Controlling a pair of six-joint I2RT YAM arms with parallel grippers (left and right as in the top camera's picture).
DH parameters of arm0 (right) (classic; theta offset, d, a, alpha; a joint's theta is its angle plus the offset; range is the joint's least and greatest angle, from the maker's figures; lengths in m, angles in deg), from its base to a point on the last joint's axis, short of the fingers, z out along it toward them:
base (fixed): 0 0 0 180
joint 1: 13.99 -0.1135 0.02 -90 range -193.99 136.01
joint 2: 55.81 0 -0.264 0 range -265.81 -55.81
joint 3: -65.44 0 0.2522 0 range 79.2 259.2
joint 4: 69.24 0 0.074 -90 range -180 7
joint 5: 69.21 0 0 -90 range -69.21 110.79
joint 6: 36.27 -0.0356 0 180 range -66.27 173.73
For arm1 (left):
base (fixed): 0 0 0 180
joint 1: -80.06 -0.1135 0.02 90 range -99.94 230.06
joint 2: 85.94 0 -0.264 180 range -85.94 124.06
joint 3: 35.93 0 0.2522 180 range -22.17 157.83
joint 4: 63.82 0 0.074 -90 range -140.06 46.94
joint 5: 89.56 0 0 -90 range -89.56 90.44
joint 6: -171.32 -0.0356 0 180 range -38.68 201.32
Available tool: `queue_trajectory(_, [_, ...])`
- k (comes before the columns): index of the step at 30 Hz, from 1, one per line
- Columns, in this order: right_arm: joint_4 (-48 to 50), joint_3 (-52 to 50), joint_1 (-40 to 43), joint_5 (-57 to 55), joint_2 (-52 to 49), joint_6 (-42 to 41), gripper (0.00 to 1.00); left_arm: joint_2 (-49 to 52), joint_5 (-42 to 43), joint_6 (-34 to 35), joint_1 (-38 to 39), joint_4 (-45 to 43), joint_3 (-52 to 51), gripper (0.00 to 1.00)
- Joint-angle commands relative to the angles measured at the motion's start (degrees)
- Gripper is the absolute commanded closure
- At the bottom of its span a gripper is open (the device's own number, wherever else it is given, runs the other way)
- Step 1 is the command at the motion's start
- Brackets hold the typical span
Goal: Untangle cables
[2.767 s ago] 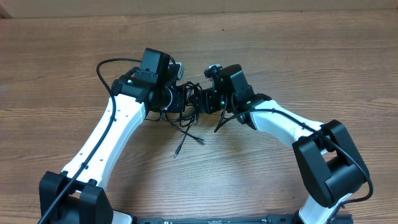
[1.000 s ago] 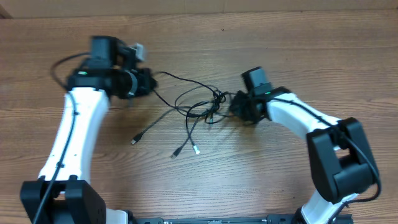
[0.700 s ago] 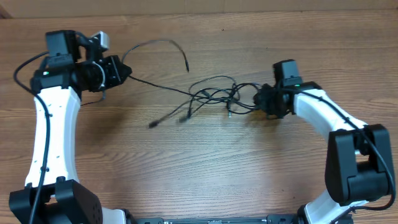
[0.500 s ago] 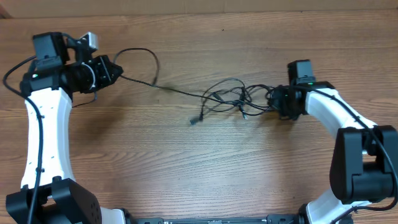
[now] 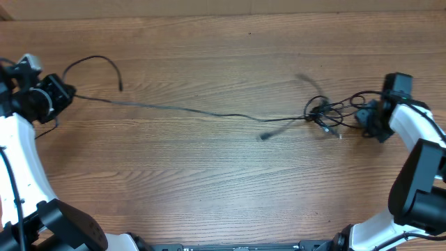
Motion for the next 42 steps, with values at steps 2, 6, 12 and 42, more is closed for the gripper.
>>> queue_trajectory(2, [0.68, -0.35, 4.81, -4.35, 1.16, 2.21, 0.96, -1.20, -3.28, -1.11, -4.26, -0.33, 2.49, 0.96])
queue_trajectory(6, [0.92, -0.35, 8.35, -4.33, 1.11, 2.21, 0.96, -1.20, -9.88, -1.14, -6.49, 2.32, 6.54, 0.96])
queue_trajectory(12, [1.27, -0.39, 11.65, -4.31, 1.09, 2.21, 0.96, -1.20, -26.93, -1.51, -8.00, 7.87, 18.25, 0.96])
queue_trajectory(42, [1.03, -0.50, 2.34, -1.03, 1.09, 2.19, 0.96, 4.07, -41.86, 9.20, -11.08, -8.92, 32.87, 0.96])
